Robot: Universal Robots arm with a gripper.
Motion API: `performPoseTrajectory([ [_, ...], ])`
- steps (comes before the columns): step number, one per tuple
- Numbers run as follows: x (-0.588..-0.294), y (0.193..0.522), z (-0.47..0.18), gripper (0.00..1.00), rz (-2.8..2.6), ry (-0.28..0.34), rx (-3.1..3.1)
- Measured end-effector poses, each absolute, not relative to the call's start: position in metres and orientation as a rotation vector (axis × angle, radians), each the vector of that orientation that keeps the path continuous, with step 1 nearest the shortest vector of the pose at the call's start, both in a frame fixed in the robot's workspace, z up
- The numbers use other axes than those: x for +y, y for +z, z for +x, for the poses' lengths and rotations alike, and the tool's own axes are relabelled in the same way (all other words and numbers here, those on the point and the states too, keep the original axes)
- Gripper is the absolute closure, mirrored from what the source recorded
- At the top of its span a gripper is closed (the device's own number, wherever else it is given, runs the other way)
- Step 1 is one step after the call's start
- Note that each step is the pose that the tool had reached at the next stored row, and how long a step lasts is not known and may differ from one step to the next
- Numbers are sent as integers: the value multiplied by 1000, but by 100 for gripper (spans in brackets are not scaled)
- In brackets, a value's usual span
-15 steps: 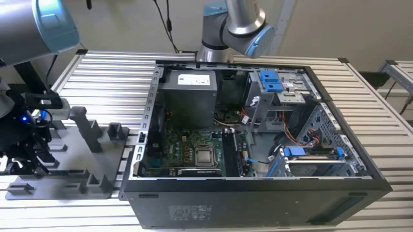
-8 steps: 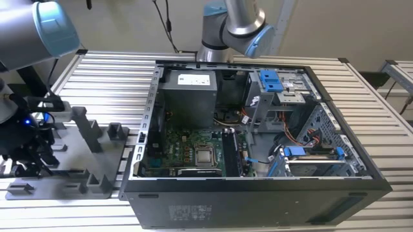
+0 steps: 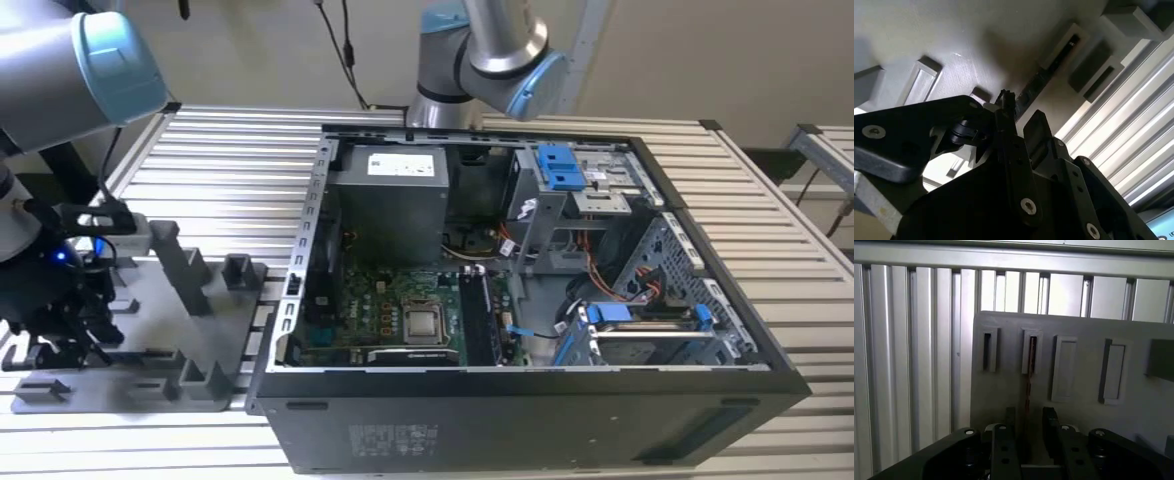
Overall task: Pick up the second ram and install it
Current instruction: 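Pick up the second ram and move it above second insertion slot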
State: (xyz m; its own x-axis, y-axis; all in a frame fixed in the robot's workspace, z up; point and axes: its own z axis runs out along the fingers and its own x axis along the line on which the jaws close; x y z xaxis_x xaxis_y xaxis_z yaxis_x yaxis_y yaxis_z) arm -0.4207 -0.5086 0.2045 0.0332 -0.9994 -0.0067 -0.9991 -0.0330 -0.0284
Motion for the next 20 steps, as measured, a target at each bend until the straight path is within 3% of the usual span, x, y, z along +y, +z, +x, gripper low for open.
performPoseTrajectory([
  [16, -509, 199, -421, 64, -2244, -32, 2171],
  [18, -509, 199, -421, 66, -2244, -32, 2171],
  [20, -509, 199, -421, 79, -2244, -32, 2171],
])
